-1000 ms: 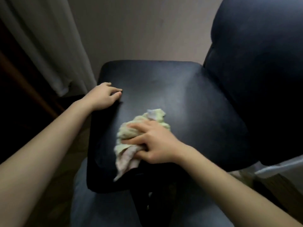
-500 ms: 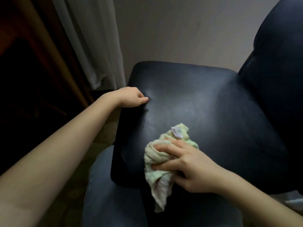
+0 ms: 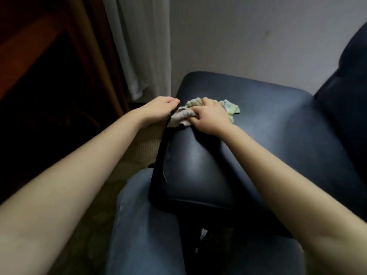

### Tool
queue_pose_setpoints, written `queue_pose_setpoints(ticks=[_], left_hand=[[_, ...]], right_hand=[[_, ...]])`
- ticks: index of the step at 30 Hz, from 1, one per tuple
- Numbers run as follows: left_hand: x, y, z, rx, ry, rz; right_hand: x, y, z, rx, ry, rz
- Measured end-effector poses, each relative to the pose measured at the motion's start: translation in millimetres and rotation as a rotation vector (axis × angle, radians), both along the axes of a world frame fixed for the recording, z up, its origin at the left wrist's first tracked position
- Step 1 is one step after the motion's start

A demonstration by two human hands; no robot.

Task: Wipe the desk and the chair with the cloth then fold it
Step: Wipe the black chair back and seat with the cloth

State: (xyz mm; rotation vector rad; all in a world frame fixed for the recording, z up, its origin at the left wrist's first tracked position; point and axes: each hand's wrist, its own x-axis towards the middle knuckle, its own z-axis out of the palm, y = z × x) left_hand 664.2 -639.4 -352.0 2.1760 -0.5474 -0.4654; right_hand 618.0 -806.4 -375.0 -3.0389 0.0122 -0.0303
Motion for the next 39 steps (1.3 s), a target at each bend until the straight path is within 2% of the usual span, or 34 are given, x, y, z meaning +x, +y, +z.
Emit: queue_pose_setpoints(ticks=[2,5,9,13,15,17,19,22,28,30,33,35,37,39], left_hand=[[1.3,8.4,-2.7,0.0,0.029,0.001],[1.6,12.2,-1.3,0.01,0.021,-0.012],[2.2,4.8,-1.9,0.049,-0.007,-0.07],[0.4,-9.2,0.5,0.15,-0.03,-0.125],[-0.6,-15.7,4.8,0.234,-0.03,-0.125],[-1.1,-21.6,8.4,0.288,-0.027,-0.109],[2.5,-26.2,8.4,0.268,-0.003,-0.076],[8.8,-28.0,3.4,0.204,0.044,-0.004],[15.6,-18.2,4.4,0.159,0.044,0.164],[23.9,-17.7,4.2,0.1,0.051,0.174],[31.3,-25.1,8.6,0.05,0.079,0.142],[35.3,-32.8,11.6,0.067,0.104,0.11],[40.4,-39.4,11.8,0.047,0.127,0.112],[44.7,-41.0,8.5,0.017,0.128,0.182]], right_hand=[[-5.4,27.3,2.5,-0.065,0.023,0.105],[-45.2,70.4,3.6,-0.154,0.095,0.389],[-111.3,89.5,-2.7,-0.075,0.083,0.694],[-109.4,66.3,-7.6,-0.045,0.118,0.839],[-77.2,54.3,-3.1,-0.033,0.08,0.759],[-29.1,38.1,0.1,-0.041,0.029,0.516],[9.6,27.0,-0.3,0.029,0.034,0.307],[31.4,30.0,-8.1,-0.005,0.015,0.191],[19.9,37.0,-5.2,-0.109,0.064,0.234],[-13.2,51.2,-6.5,-0.108,0.078,0.402],[-85.6,71.0,-9.6,0.009,0.054,0.674],[-102.0,65.2,-15.0,0.06,0.103,0.75],[-81.1,47.8,-17.5,0.11,0.092,0.721],[-40.6,27.9,-18.7,0.129,0.014,0.585]])
